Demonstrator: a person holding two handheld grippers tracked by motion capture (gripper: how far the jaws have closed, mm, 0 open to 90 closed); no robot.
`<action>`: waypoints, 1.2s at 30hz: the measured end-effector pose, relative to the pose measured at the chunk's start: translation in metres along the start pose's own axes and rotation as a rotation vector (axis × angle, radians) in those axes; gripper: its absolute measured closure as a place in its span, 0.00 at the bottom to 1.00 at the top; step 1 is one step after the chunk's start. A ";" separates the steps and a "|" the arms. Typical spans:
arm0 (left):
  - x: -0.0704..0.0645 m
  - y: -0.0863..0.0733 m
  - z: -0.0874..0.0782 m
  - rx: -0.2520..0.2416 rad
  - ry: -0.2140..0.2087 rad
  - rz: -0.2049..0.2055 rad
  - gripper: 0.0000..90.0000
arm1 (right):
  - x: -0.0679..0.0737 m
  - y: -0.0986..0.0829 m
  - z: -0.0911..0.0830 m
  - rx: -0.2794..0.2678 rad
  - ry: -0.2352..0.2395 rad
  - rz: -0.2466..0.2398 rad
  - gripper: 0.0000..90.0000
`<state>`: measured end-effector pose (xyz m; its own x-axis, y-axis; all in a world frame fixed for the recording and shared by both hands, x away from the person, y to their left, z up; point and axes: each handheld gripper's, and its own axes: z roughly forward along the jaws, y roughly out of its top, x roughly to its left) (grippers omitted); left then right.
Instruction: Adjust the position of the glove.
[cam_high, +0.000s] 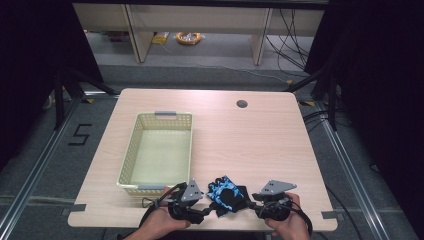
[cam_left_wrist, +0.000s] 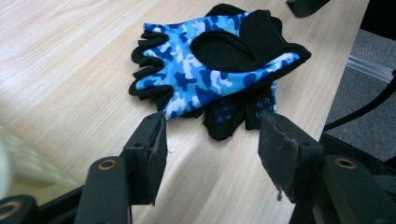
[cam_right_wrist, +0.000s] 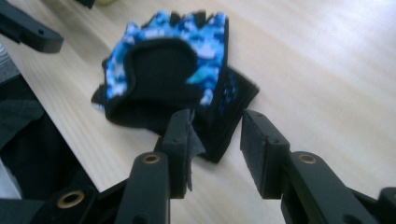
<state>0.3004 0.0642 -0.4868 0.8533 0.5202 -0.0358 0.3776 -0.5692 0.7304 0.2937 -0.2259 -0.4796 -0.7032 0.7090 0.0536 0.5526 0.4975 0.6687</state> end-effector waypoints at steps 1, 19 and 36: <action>-0.003 0.000 0.002 0.001 -0.014 -0.012 0.46 | 0.000 0.000 0.000 0.020 0.009 0.000 0.73; -0.006 0.004 0.018 0.011 -0.017 -0.024 0.43 | 0.002 0.014 0.022 0.098 0.013 -0.132 0.93; -0.006 0.004 0.026 0.017 -0.006 0.010 0.43 | -0.013 0.007 -0.001 -0.024 0.104 -0.149 0.98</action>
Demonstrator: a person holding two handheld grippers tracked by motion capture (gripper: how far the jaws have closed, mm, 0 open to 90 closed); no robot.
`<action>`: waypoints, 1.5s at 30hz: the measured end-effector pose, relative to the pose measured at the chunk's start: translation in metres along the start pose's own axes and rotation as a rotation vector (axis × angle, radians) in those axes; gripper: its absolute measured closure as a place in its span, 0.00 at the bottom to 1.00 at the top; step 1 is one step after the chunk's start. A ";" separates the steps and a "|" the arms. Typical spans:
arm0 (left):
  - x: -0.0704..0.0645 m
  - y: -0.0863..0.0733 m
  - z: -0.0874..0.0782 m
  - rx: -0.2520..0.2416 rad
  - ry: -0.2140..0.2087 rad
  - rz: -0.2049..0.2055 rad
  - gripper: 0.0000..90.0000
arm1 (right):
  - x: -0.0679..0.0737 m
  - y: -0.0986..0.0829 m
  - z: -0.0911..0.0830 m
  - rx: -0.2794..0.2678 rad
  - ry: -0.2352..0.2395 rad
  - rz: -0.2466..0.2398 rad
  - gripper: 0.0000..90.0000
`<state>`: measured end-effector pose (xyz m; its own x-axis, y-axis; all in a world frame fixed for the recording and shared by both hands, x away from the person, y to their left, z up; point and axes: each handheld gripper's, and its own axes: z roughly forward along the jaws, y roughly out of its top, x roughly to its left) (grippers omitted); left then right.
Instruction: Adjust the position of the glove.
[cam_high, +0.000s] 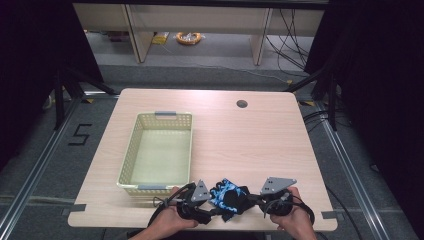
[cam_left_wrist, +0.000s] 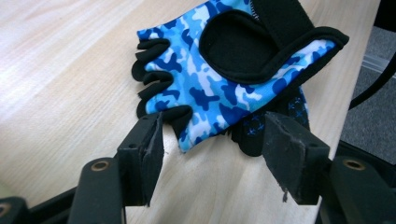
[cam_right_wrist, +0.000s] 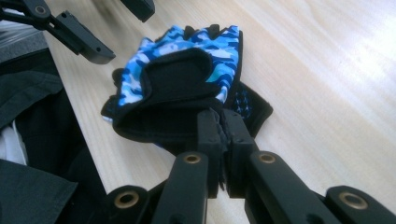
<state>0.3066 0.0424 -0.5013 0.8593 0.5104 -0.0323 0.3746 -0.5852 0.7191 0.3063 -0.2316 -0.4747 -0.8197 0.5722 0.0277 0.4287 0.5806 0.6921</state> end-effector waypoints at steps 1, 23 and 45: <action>-0.001 0.000 0.002 0.006 -0.014 0.019 0.47 | -0.002 -0.001 0.003 0.029 0.006 0.013 0.98; -0.015 0.015 -0.013 -0.040 -0.011 0.157 0.92 | -0.002 0.013 -0.002 -0.010 -0.020 0.038 0.98; -0.047 0.025 0.006 -0.035 -0.084 0.144 0.89 | -0.037 0.027 0.025 0.058 -0.003 -0.086 0.99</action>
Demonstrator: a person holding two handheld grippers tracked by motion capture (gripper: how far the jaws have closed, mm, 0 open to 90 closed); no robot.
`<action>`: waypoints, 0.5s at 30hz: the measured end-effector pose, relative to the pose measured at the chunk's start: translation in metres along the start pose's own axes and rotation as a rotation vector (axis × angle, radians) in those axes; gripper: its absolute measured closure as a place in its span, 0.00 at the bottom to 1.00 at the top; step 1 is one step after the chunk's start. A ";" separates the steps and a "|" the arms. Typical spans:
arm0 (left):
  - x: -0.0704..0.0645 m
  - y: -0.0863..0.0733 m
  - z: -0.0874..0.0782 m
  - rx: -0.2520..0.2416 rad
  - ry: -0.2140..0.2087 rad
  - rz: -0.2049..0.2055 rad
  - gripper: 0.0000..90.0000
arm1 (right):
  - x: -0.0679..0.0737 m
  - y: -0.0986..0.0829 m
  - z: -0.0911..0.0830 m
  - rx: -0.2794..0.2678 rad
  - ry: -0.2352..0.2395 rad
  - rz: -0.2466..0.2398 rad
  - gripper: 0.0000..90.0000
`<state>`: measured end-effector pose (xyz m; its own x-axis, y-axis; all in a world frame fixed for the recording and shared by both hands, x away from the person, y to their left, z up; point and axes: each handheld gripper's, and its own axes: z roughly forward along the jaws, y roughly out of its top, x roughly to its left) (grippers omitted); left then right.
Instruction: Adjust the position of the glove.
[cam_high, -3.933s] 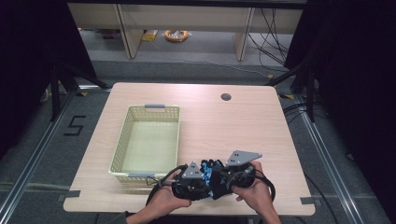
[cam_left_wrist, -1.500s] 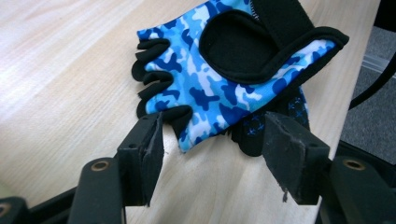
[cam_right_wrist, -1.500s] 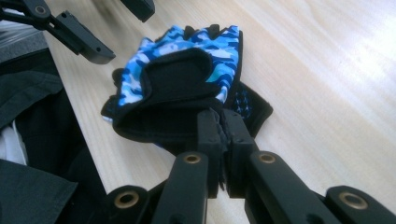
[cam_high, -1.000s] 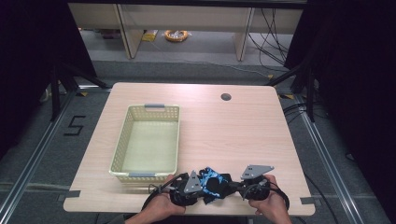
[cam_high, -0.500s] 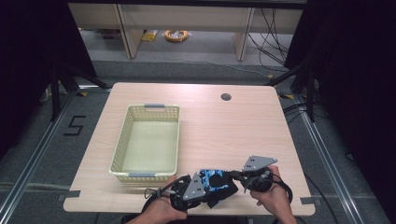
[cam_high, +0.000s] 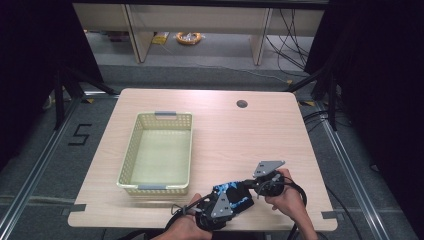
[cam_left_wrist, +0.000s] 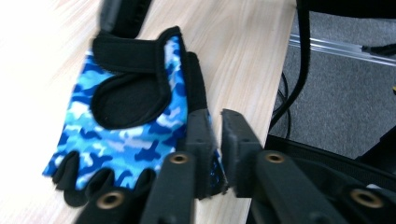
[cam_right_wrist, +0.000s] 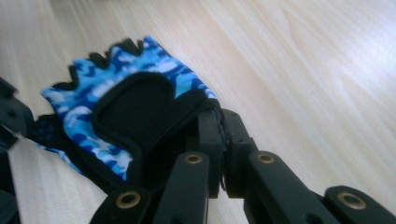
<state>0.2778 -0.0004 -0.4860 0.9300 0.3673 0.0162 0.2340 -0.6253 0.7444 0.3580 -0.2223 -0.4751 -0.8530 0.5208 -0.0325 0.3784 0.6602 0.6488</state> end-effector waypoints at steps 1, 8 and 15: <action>0.000 -0.001 -0.001 -0.002 -0.002 -0.008 0.85 | 0.000 -0.002 0.003 0.006 0.005 0.008 0.99; 0.005 -0.022 -0.016 0.013 0.070 -0.032 0.61 | 0.000 -0.009 0.009 0.026 -0.001 0.041 0.97; 0.013 -0.040 -0.020 0.036 0.100 -0.074 0.52 | 0.002 -0.018 0.006 0.019 -0.019 0.123 0.87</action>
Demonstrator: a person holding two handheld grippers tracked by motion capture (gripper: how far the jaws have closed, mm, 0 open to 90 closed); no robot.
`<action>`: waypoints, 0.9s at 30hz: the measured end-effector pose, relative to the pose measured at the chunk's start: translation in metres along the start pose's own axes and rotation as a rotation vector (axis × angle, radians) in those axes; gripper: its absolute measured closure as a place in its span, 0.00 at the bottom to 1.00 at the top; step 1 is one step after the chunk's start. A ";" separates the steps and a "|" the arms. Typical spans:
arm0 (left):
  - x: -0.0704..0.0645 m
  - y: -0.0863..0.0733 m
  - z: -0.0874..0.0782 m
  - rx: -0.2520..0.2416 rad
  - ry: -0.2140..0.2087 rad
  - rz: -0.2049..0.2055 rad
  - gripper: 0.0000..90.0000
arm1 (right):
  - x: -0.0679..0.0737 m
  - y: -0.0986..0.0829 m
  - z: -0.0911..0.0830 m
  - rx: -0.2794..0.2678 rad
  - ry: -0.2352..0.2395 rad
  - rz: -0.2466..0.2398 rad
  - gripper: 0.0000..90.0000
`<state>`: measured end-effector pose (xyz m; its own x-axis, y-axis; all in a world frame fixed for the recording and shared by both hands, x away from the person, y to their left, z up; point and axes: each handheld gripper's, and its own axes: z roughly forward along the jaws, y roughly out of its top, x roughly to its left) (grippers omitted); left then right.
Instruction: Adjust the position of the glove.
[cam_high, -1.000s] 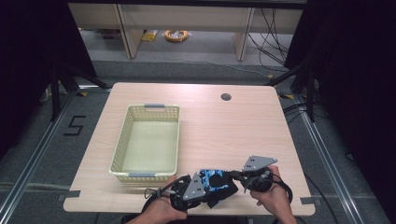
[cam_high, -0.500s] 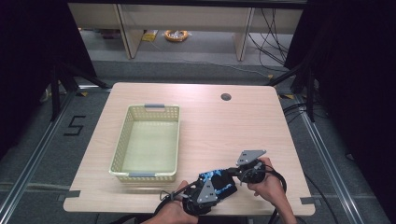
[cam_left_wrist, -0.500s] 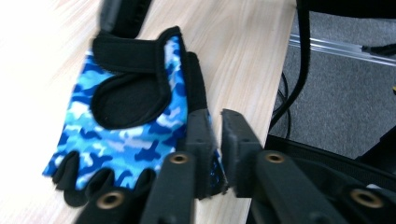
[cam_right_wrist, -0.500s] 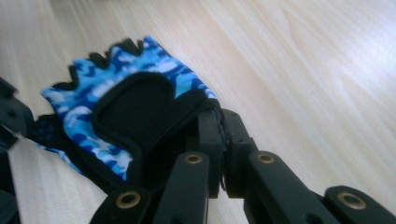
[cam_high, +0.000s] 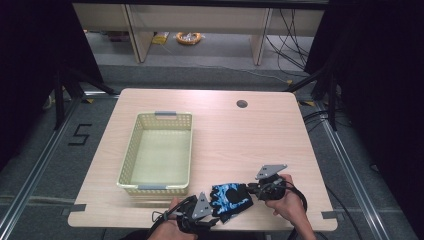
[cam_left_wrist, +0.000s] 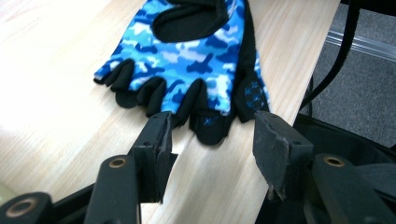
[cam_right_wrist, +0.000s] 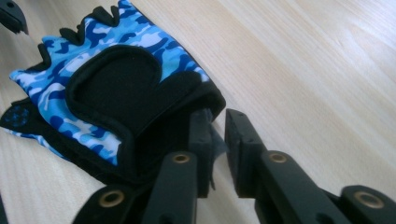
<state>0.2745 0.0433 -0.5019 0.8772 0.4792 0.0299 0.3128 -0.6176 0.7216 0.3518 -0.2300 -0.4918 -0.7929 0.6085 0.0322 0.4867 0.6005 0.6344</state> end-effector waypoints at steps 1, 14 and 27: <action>0.001 0.000 -0.001 0.011 -0.005 0.013 0.52 | 0.001 -0.001 -0.002 -0.003 -0.003 0.032 0.85; 0.005 -0.005 0.004 0.020 0.006 -0.032 0.52 | 0.013 -0.011 -0.015 -0.010 0.025 0.171 0.80; 0.016 -0.005 0.005 0.057 0.026 -0.004 0.55 | 0.017 -0.018 -0.015 -0.065 0.068 0.355 0.73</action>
<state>0.2888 0.0515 -0.5087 0.8662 0.4976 0.0455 0.3376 -0.6499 0.6810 0.3239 -0.2386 -0.4909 -0.6025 0.7357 0.3094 0.7133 0.3224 0.6223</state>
